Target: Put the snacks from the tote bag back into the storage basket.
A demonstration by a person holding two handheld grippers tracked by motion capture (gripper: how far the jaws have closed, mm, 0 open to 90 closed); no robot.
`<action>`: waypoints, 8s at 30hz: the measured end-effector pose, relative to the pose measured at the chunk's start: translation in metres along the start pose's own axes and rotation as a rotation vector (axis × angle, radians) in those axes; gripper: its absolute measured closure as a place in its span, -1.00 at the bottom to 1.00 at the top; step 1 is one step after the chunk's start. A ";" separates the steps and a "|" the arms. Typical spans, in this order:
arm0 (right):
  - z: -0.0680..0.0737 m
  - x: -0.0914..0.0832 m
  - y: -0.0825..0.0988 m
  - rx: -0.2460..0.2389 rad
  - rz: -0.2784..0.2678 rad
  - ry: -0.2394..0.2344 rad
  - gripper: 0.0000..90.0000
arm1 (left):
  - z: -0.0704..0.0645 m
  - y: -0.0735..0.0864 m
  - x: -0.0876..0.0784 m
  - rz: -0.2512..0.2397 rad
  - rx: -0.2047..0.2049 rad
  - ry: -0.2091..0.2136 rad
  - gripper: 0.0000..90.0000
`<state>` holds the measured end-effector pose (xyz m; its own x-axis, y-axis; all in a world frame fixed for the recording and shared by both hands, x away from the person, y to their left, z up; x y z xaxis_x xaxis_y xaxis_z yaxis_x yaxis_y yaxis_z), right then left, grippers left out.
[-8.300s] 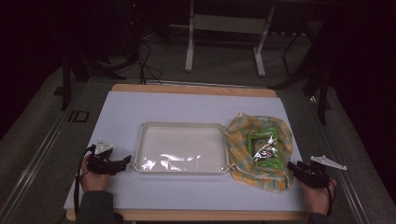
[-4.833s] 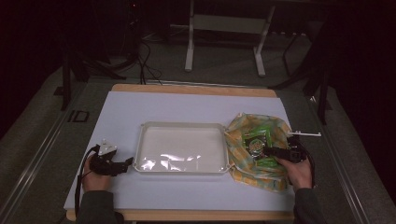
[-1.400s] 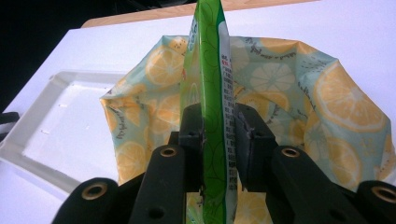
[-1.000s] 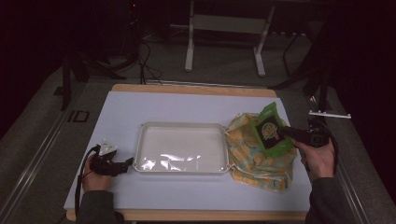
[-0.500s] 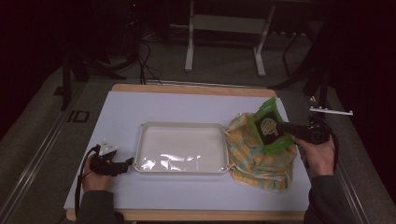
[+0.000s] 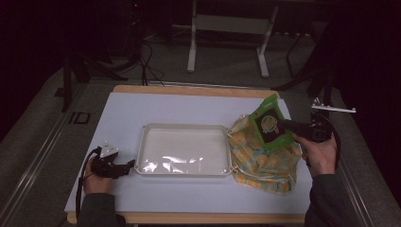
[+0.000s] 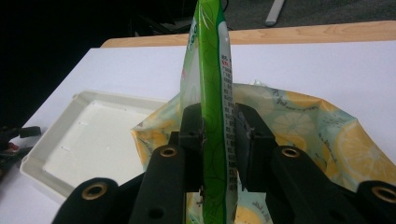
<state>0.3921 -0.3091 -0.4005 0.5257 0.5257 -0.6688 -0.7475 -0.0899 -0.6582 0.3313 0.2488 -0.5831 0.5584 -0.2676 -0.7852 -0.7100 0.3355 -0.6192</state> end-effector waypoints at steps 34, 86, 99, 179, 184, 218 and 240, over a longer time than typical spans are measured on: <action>0.018 0.012 -0.013 -0.014 -0.010 -0.038 0.65 | 0.001 0.000 -0.002 -0.017 -0.010 0.005 -0.52; 0.050 0.031 -0.025 -0.039 -0.019 -0.097 0.65 | 0.010 0.004 -0.009 -0.057 -0.060 -0.003 -0.52; 0.056 0.037 -0.028 -0.033 -0.022 -0.110 0.65 | 0.009 0.004 -0.009 -0.051 -0.051 -0.006 -0.52; 0.111 0.100 -0.030 -0.061 0.028 -0.203 0.65 | 0.009 0.004 -0.009 -0.049 -0.045 -0.004 -0.52; 0.111 0.105 -0.028 -0.059 0.035 -0.204 0.65 | 0.009 0.004 -0.009 -0.049 -0.044 -0.005 -0.52; 0.118 0.143 -0.012 -0.031 0.086 -0.198 0.65 | 0.008 0.004 -0.008 -0.051 -0.043 -0.004 -0.52; 0.128 0.172 0.007 -0.059 0.131 -0.148 0.64 | 0.008 0.004 -0.009 -0.051 -0.043 -0.003 -0.52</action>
<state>0.4255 -0.1108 -0.4757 0.3569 0.6244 -0.6948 -0.7784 -0.2125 -0.5907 0.3275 0.2599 -0.5788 0.5959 -0.2807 -0.7524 -0.6982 0.2819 -0.6581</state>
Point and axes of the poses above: each handheld gripper's, and its own axes: x roughly forward along the jaws, y roughly out of its underside, z roughly to its left, the point moved 6 cm from there along x, roughly forward along the jaws, and after that the axes turned 9 degrees about z, right-handed, at the moved point
